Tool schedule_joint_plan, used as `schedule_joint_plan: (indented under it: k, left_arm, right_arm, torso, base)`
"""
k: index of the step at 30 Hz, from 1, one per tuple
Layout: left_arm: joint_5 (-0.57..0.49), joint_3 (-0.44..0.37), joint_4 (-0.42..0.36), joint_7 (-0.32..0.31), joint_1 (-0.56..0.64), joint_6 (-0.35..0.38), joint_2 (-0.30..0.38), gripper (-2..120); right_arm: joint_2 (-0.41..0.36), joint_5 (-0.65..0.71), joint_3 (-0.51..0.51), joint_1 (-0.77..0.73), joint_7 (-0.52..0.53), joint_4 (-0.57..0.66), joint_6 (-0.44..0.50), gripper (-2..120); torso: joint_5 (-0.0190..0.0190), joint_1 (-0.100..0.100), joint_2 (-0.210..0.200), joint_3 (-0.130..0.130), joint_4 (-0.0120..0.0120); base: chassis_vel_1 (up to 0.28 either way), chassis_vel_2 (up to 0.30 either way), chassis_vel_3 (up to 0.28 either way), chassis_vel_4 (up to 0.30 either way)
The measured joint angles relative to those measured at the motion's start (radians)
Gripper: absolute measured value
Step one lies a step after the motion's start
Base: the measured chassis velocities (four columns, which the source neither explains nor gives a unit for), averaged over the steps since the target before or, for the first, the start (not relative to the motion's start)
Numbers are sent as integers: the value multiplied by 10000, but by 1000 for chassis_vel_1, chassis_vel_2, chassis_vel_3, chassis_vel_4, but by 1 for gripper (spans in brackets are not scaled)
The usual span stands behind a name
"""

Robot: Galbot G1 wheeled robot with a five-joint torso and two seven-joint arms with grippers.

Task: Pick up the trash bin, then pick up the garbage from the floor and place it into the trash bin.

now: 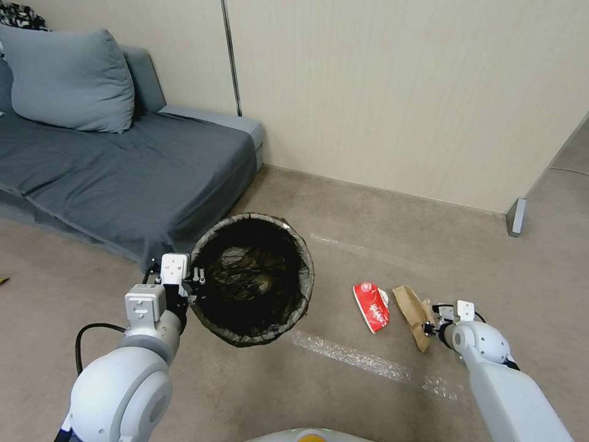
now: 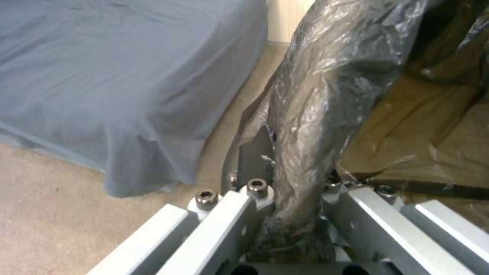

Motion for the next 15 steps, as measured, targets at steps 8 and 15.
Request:
schedule_joint_plan:
  k: [8,15]
  left_arm:
    - [30,-1,43,17,-20,0,-12,0]
    - [-19,-26,3,17,18,0,3,0]
  right_arm:
    - [-17,369,436,-816,288,2240,-87,2]
    - [-39,1011,1127,-1663,366,4809,-102,2]
  torso:
    - [-1,0,0,0,-1]
    - [-4,0,0,0,0]
  base:
    - [0,0,0,0]
    - [0,0,0,0]
